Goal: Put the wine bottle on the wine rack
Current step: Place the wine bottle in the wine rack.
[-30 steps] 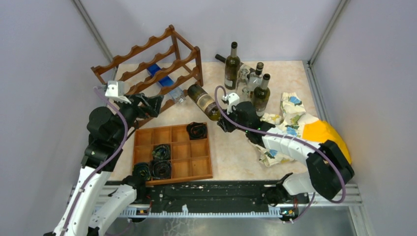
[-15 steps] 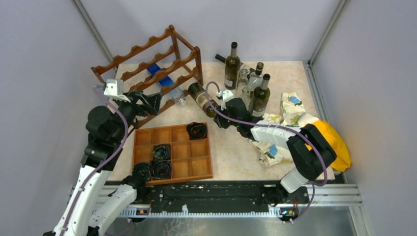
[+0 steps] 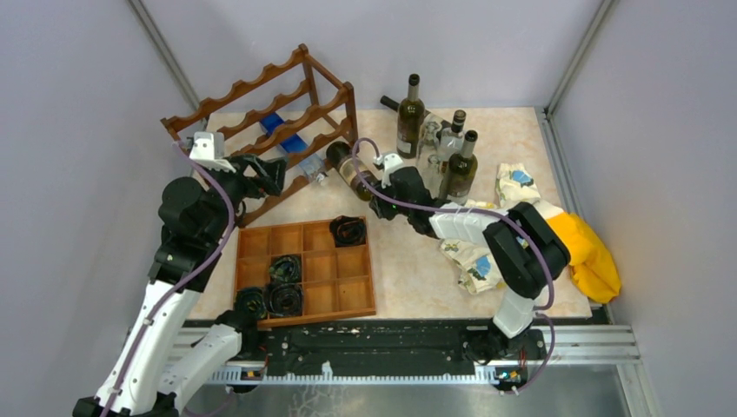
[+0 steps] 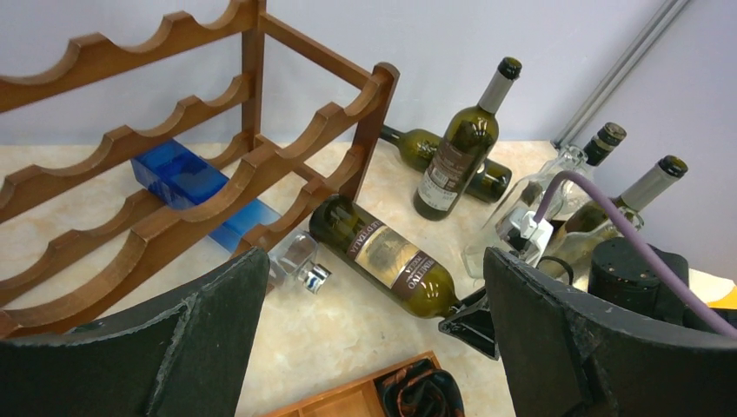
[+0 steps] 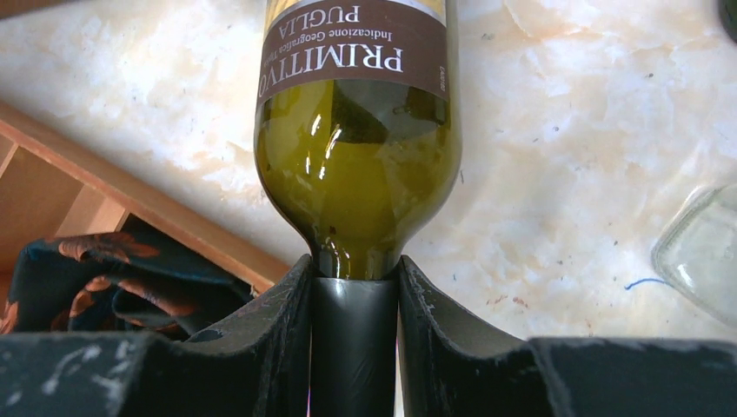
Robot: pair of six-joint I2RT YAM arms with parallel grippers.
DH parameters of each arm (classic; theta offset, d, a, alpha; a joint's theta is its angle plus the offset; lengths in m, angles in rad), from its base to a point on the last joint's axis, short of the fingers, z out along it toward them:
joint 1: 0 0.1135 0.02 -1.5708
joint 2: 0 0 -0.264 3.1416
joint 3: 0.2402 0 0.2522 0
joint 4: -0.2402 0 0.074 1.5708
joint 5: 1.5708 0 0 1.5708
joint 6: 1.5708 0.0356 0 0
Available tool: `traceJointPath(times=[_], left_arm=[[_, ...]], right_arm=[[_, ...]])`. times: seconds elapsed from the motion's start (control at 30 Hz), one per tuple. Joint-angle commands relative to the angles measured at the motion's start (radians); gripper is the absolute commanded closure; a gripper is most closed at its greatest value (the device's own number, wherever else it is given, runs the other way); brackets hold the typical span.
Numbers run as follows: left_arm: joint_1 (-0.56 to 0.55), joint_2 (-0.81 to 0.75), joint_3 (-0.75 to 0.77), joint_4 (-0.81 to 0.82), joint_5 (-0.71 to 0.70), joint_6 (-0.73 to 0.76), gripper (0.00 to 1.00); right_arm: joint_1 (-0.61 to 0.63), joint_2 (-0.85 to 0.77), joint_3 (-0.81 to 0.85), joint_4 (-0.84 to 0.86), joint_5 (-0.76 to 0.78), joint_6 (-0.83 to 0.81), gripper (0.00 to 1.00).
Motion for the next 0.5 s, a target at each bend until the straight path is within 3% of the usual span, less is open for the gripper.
traceJointPath(times=[0.0,0.47], left_arm=[[0.007,0.002,0.048,0.041,-0.026,0.028,0.02],[0.007,0.065,0.079,0.056,-0.008,0.075,0.02]], right_arm=[[-0.002,0.007,0.110,0.233,-0.029,0.003,1.00],[-0.015,0.111,0.175,0.280,-0.082,-0.032,1.00]])
